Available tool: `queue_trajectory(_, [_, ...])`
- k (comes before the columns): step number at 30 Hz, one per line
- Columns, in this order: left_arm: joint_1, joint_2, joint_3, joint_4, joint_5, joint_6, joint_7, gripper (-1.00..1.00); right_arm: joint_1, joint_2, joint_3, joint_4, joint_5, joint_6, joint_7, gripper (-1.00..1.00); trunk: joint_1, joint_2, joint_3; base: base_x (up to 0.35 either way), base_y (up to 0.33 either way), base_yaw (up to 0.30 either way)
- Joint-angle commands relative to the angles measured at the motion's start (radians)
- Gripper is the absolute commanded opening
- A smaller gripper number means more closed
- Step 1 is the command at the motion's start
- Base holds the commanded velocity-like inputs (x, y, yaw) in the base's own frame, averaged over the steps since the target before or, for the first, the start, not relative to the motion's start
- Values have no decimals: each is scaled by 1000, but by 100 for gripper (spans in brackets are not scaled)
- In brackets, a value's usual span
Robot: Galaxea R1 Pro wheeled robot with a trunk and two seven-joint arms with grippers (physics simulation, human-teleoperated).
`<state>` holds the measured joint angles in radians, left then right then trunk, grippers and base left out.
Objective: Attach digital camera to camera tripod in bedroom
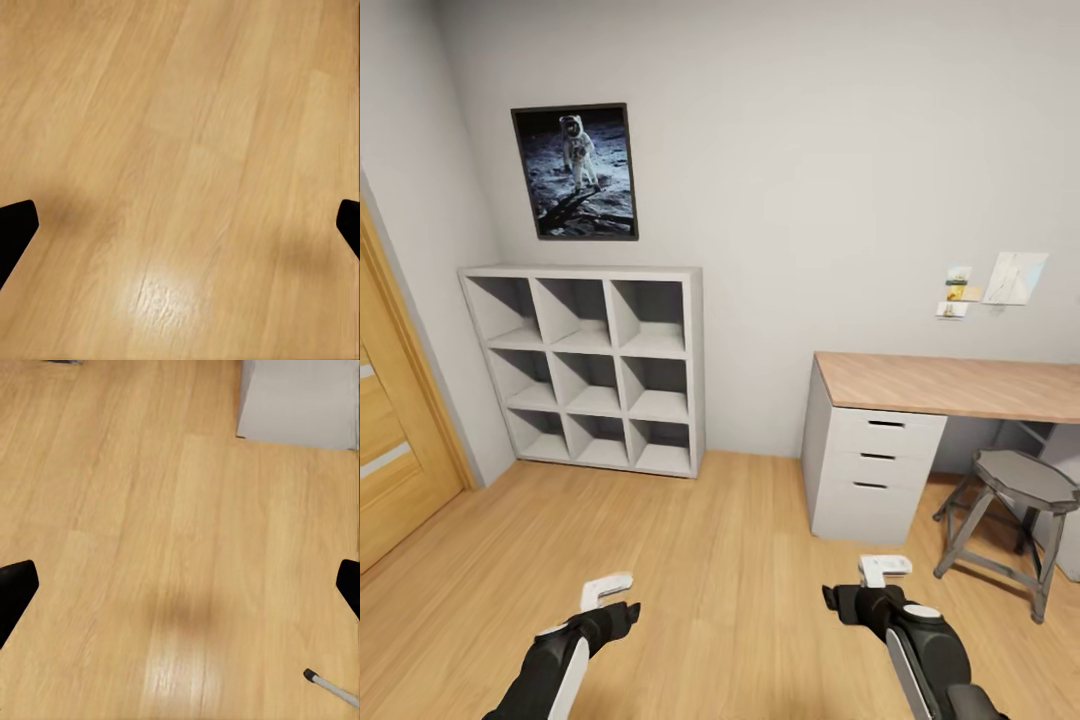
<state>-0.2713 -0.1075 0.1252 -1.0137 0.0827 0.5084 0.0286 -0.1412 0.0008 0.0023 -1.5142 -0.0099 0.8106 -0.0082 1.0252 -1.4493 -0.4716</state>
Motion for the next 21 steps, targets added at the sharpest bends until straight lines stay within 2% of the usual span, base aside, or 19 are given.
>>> queue_trajectory(1, [0, -4, 2, -13, 20, 9, 5, 100, -8, 0, 1, -17, -1, 13, -1, 100, 0, -1, -2, -111, 199, -220])
queue_trajectory(2, [0, -4, 2, -13, 20, 9, 5, 100, -8, 0, 1, -17, -1, 13, -1, 100, 0, -1, -2, -111, 199, -220])
queue_trajectory(5, [4, -9, 2, -35, 77, 12, 11, 100, -24, 1, 2, -48, -1, 39, 0, 100, 0, -1, -3, -124, 230, -234])
queue_trajectory(6, [18, -8, 2, -48, 144, 9, 17, 100, -35, 2, 3, -68, -1, 66, 1, 100, 0, -1, -3, -140, 269, -252])
queue_trajectory(9, [23, -7, 2, -51, 163, 7, 18, 100, -38, 2, 4, -74, -2, 73, 2, 100, 0, -1, -3, -141, 274, -255])
queue_trajectory(10, [29, -7, 1, -54, 182, 5, 19, 100, -41, 2, 14, -83, -1, 81, 3, 100, 0, -1, -3, -131, 287, -259])
queue_trajectory(14, [32, -5, 1, -50, 192, 3, 20, 100, -42, 1, 39, -87, -1, 86, 3, 100, 0, -1, -3, -126, 291, -261])
queue_trajectory(21, [33, -6, 0, -41, 191, 3, 20, 100, -42, 2, 49, -89, -1, 88, 3, 100, 0, -1, -3, -110, 298, -263])
